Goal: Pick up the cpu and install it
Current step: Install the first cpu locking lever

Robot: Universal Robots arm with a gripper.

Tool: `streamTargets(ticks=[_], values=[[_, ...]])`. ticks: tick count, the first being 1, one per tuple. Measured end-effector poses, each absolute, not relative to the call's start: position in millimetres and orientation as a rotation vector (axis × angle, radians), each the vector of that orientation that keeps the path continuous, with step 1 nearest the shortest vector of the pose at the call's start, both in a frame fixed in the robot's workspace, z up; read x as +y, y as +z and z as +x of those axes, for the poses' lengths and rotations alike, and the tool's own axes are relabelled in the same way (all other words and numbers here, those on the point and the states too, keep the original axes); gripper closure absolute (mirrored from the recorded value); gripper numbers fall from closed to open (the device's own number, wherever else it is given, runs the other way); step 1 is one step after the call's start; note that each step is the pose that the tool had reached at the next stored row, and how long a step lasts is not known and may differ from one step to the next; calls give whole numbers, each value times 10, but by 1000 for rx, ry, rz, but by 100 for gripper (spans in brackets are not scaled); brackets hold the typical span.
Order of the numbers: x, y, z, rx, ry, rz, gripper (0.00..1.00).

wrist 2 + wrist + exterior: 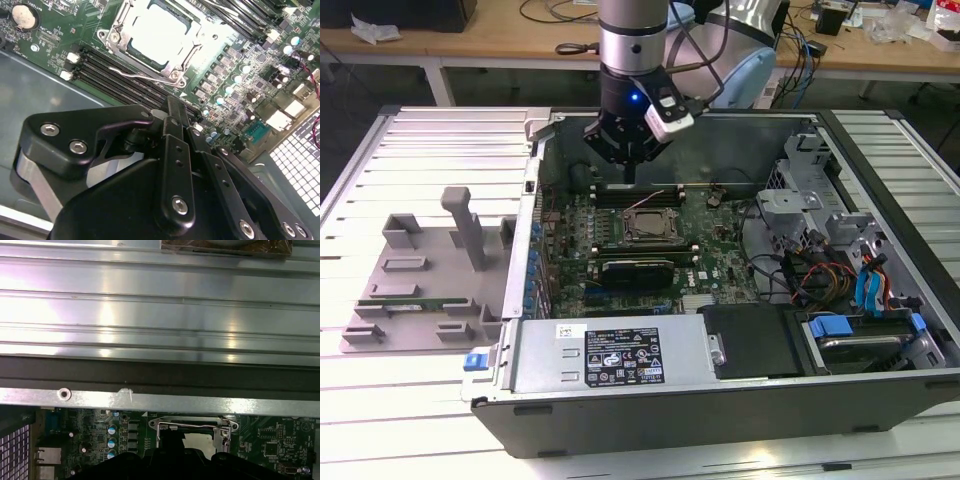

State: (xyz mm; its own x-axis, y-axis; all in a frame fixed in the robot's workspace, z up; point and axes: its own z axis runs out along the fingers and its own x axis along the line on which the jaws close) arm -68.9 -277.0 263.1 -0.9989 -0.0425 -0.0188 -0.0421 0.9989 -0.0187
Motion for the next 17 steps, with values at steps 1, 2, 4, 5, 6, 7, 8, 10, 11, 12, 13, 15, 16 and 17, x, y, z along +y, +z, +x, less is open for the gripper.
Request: streamTargets(ticks=[1, 2, 4, 5, 6, 7, 8, 10, 11, 12, 13, 15, 16, 17], values=[[-2770, 2630, -687, 3122, -28, -66, 89], [-2770, 2630, -685, 3122, -29, -66, 89], [-2770, 2629, -681, 3122, -28, -66, 89], [-2770, 2629, -676, 3122, -28, -66, 89], [-2770, 2628, -672, 3122, -29, -66, 89], [-2770, 2627, -668, 3122, -28, -66, 89], [-2770, 2627, -667, 3122, -29, -66, 89], [-2770, 2626, -660, 3122, -29, -66, 89], [-2770, 2625, -656, 3122, -29, -66, 89], [-2770, 2623, -646, 3122, -29, -66, 89], [-2770, 2622, -642, 3122, -29, -66, 89], [-2770, 2619, -630, 3122, -28, -66, 89], [-2770, 2618, -624, 3122, -29, -66, 89], [-2770, 2615, -616, 3122, -29, -66, 89]])
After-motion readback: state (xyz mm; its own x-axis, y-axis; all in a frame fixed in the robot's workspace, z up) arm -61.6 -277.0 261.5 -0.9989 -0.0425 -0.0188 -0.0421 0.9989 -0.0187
